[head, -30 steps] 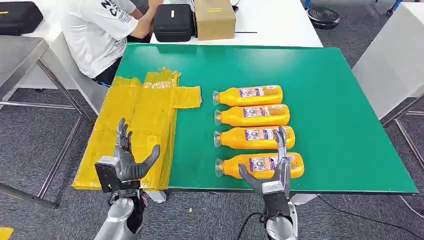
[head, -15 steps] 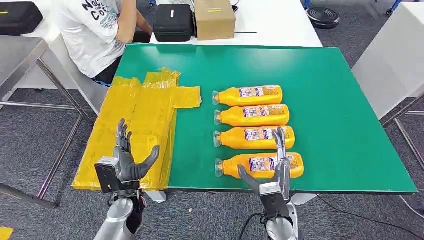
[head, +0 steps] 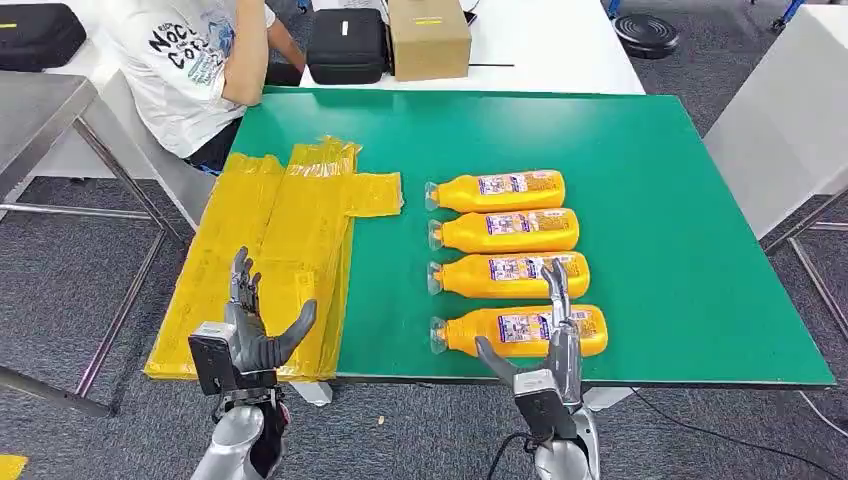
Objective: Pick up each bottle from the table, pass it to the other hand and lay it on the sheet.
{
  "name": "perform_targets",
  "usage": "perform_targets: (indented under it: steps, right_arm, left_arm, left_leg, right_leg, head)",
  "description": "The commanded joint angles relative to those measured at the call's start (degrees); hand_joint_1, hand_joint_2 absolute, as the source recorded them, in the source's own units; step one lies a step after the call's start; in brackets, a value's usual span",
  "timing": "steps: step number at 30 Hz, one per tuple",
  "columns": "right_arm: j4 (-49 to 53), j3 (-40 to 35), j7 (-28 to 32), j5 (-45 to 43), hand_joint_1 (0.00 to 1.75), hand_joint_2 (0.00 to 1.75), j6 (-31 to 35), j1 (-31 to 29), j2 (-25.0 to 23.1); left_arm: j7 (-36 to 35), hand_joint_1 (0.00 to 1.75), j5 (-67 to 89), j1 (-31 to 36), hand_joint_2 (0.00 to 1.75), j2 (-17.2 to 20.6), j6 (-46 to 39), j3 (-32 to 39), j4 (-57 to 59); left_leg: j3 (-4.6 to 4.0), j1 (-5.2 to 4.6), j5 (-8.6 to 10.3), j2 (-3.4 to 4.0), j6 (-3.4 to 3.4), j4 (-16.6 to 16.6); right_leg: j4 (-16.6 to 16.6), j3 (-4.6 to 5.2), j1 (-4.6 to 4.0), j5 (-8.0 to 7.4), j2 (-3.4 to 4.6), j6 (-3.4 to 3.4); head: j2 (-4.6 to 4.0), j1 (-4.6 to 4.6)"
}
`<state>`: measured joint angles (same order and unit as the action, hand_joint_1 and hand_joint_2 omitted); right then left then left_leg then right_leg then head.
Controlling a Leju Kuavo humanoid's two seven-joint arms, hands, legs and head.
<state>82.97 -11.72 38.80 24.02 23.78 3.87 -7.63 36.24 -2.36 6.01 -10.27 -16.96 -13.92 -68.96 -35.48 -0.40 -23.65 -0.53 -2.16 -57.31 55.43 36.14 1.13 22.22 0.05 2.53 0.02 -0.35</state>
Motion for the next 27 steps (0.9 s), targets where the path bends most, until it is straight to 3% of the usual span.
perform_targets:
  steps: [1, 12, 17, 27]
  right_arm:
    - [-0.30, 0.03, -6.88, 11.25, 0.00, 1.75, 0.38, 0.11, 2.75]
    - [2.49, 0.59, -10.32, 14.25, 0.00, 1.75, -1.80, 0.10, 3.45]
    - [2.85, 2.72, -17.44, 11.86, 0.00, 1.75, -12.42, -1.66, 7.54]
    - [5.64, 1.89, -22.66, 13.75, 0.00, 1.75, -19.23, -1.37, 12.71]
  left_arm:
    - [-0.13, 0.00, -0.02, 1.89, 1.75, 0.57, 1.08, 0.80, 2.57]
    - [-0.57, 0.00, 0.65, 1.99, 1.75, 0.22, 1.25, 0.93, 2.64]
    - [-0.85, 0.00, 0.86, 2.41, 1.75, 0.31, 1.61, 0.85, 2.32]
    - [-1.90, 0.00, 1.42, 2.68, 1.75, 0.21, 2.24, 1.34, 2.35]
  left_leg:
    - [0.25, 0.06, -0.11, -0.01, 0.09, 0.03]
    - [0.32, 0.07, -0.16, 0.00, 0.12, -0.02]
    - [0.37, 0.07, -0.17, 0.03, 0.11, -0.01]
    - [0.32, 0.04, -0.18, 0.02, 0.11, -0.04]
  right_leg:
    - [-0.06, -0.28, -0.07, 0.11, -0.05, -0.09]
    - [-0.02, -0.33, -0.08, 0.16, -0.04, -0.11]
    - [-0.04, -0.38, -0.09, 0.15, -0.02, -0.11]
    - [0.00, -0.35, -0.06, 0.17, -0.03, -0.10]
  head:
    - [0.00, 0.00]
    - [0.00, 0.00]
    - [0.00, 0.00]
    - [0.00, 0.00]
